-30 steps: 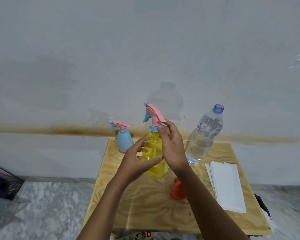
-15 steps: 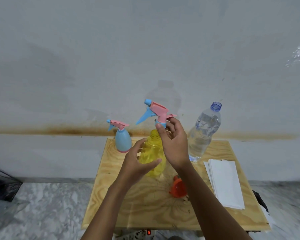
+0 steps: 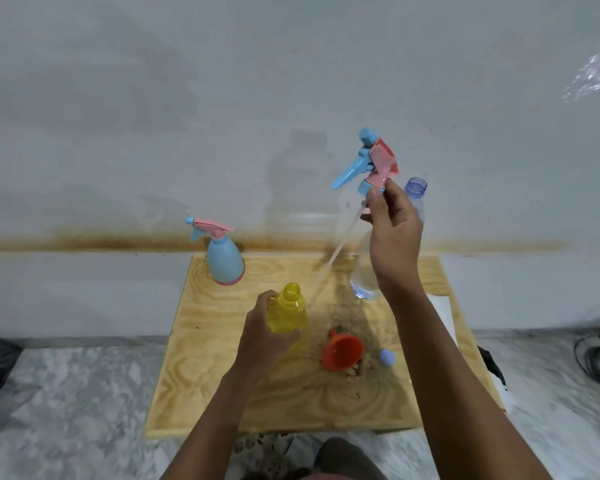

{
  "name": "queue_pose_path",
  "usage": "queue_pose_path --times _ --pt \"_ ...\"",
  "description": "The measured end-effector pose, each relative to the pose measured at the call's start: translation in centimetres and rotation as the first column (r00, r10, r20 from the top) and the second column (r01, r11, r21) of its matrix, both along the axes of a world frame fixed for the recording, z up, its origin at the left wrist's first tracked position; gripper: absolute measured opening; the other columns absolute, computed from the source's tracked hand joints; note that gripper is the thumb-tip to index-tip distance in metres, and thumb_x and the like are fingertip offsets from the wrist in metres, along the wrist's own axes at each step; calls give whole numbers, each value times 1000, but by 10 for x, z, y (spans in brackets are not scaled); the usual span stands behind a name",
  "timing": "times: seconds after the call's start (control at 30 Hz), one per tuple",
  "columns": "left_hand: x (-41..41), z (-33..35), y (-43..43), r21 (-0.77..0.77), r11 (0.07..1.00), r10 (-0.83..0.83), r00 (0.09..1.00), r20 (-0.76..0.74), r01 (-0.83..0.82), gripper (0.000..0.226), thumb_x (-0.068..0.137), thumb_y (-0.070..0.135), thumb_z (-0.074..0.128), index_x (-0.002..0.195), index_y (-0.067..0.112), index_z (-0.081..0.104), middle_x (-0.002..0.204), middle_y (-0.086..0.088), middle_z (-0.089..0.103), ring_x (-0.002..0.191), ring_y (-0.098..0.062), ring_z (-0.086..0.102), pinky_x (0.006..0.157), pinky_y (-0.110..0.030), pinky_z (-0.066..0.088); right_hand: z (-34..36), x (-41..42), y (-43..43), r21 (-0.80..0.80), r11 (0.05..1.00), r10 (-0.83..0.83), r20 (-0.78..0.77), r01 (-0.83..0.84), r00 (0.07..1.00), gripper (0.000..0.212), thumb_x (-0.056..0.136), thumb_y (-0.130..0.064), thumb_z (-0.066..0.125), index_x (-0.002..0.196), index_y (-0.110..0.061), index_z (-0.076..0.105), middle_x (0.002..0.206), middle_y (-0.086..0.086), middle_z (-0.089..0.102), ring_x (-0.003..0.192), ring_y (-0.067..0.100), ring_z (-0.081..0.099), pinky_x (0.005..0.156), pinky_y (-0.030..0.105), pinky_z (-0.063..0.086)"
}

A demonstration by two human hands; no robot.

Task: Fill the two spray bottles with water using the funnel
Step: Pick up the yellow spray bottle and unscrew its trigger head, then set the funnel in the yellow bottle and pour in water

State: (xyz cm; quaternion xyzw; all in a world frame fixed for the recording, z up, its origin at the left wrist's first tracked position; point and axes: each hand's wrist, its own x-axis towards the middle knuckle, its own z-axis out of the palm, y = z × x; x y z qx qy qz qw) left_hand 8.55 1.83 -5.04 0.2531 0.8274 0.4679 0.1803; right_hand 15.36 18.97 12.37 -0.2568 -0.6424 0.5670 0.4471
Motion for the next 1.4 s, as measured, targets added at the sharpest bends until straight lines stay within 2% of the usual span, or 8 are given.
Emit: queue_pose_path --times 0.1,0.23,0.47,0.8,0.97,1.13,1.3,1.4 --pt "3 -16 2 -47 998 35 999 23 -34 79 66 26 89 130 24 42 117 -2 58 106 -23 57 75 -30 46 -26 2 13 -24 1000 0 135 3 991 15 99 -24 57 110 -20 66 85 -10 64 79 5 55 78 27 46" --pt "6 -26 4 -80 995 61 996 62 -56 75 66 28 88 124 30 41 110 1 59 98 -23 60 74 -33 50 -76 -3 21 -107 994 34 328 2 944 17 93 -22 65 109 -15 65 90 24 68 72 22 57 72 33 47" --pt "9 -26 4 -92 993 81 994 74 -74 74 66 29 89 117 38 36 105 6 61 92 -18 63 73 -36 54 -140 -24 27 -167 985 119 537 -34 835 40 92 -30 66 124 -6 65 113 3 68 90 27 69 88 37 54" --pt "2 -27 1 -99 995 31 998 60 -25 59 72 26 86 107 50 45 107 18 61 97 5 58 79 -16 45 -200 -43 25 -231 952 306 723 -200 620 13 92 -21 61 90 -13 70 71 -2 60 66 13 55 61 27 40" --pt "1 -27 2 -96 995 19 997 73 -12 59 71 26 87 114 36 47 108 16 60 96 2 57 80 -18 46 -225 -35 20 -265 945 327 793 -193 514 15 88 -25 65 79 -14 65 61 -6 53 58 10 50 51 23 35" --pt "0 -29 3 -111 994 10 999 46 -5 60 70 34 87 114 35 46 112 12 60 101 -11 59 85 -34 54 -236 -31 20 -238 954 295 844 -181 447 22 91 -21 57 102 -7 70 85 5 64 79 20 59 62 27 41" --pt "1 -29 3 -111 994 16 999 37 -12 63 70 35 87 116 34 45 113 11 60 102 -13 59 86 -37 54 -239 -30 20 -172 968 232 886 -180 401 20 88 -24 58 94 -8 67 85 5 62 81 22 60 63 30 43" --pt "0 -29 3 -112 994 15 999 33 -11 63 70 35 87 117 34 46 112 12 60 102 -11 58 84 -32 52 -233 -25 23 -127 968 200 912 -215 359 35 90 -30 58 120 -12 63 114 7 64 105 26 61 84 36 50"
